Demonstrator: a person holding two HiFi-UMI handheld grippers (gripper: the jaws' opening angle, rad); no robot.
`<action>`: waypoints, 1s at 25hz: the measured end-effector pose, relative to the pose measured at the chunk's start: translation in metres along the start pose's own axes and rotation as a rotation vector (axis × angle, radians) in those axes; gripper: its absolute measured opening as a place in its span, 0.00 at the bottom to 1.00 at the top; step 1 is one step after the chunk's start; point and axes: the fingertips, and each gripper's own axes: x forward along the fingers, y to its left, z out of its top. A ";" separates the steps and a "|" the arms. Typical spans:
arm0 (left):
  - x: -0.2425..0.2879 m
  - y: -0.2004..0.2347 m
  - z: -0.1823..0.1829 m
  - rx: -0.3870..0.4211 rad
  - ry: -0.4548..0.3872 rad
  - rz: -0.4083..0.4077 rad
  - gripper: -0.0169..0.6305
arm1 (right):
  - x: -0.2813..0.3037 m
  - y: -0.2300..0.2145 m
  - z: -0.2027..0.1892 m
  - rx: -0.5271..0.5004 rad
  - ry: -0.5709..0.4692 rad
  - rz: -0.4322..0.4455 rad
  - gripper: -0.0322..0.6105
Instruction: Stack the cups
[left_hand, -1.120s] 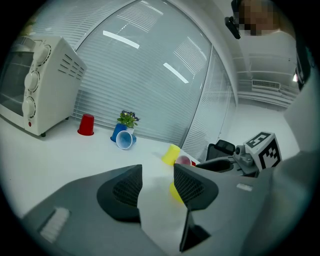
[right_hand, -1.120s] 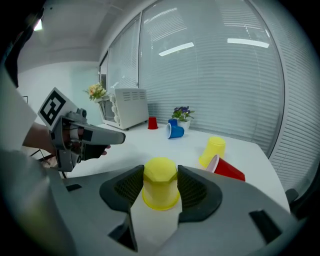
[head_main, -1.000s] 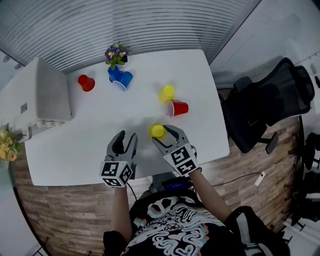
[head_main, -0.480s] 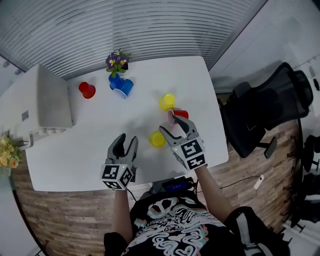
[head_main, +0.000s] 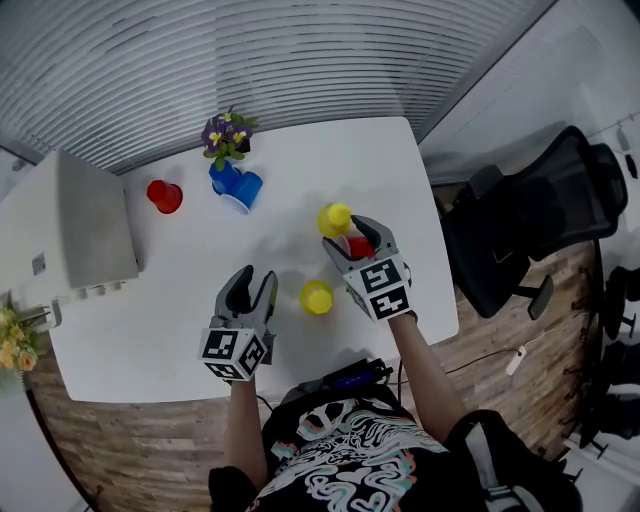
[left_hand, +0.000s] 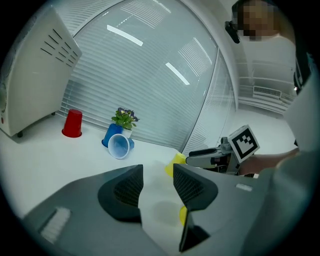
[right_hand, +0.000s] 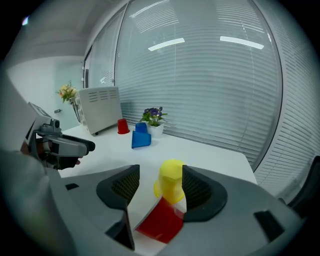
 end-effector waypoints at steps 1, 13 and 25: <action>0.003 0.001 0.000 0.001 0.003 -0.003 0.30 | 0.005 -0.003 -0.001 0.001 0.015 -0.004 0.47; 0.010 0.020 -0.004 -0.020 0.021 0.016 0.28 | 0.034 -0.020 -0.003 0.005 0.094 -0.046 0.40; -0.024 0.025 0.007 -0.008 -0.033 0.061 0.28 | -0.003 0.065 0.048 -0.082 -0.054 0.087 0.40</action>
